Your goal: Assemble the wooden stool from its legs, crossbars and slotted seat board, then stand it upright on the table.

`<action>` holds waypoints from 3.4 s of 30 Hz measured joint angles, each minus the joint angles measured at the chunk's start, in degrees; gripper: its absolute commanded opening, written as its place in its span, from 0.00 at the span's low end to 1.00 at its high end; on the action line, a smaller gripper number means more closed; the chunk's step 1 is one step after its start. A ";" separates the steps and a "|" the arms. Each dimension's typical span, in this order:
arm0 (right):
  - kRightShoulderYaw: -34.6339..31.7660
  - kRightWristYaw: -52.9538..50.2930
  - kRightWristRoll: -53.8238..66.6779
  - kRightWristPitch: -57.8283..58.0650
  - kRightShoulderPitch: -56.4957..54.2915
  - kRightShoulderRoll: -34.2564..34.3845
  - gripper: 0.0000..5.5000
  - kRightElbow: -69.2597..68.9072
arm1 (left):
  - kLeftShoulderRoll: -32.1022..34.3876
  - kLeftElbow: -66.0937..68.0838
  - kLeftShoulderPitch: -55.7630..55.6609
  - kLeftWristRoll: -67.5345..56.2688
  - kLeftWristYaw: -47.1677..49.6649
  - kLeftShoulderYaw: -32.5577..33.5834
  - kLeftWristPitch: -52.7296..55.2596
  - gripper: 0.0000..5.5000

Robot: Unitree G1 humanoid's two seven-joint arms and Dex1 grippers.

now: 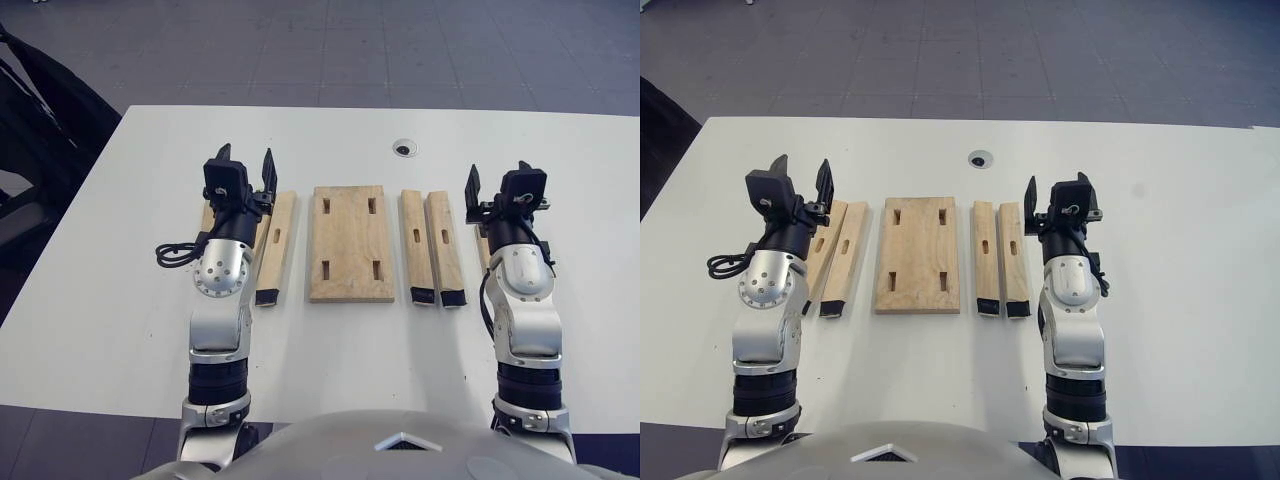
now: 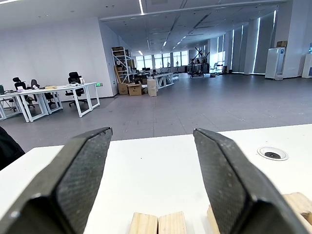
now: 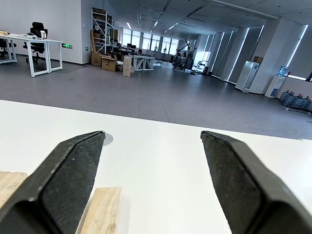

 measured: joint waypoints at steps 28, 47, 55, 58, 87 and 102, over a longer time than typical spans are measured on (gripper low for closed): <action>-5.48 4.05 2.47 3.04 10.64 -3.50 0.55 -7.20 | -0.14 -0.59 0.52 0.19 0.13 1.17 0.07 0.56; -5.72 11.72 10.29 11.79 23.54 -6.16 0.43 -4.63 | -0.33 -1.45 1.99 0.22 0.84 0.81 0.26 0.56; -4.82 10.87 10.14 13.10 23.58 -6.15 0.23 -5.85 | -0.33 -1.45 1.99 0.18 0.84 0.77 0.39 0.56; -5.12 9.29 9.33 13.10 23.49 -6.16 0.23 -6.10 | -0.30 -1.45 1.98 0.16 0.83 0.80 0.52 0.56; 16.76 31.66 9.04 -20.05 -11.22 -7.28 0.23 9.44 | 1.94 6.44 -15.98 -84.19 4.01 16.95 43.48 0.56; 18.68 31.84 8.66 -19.87 -8.43 -8.06 0.23 7.04 | 3.65 8.30 -16.42 -86.14 3.99 16.33 38.44 0.19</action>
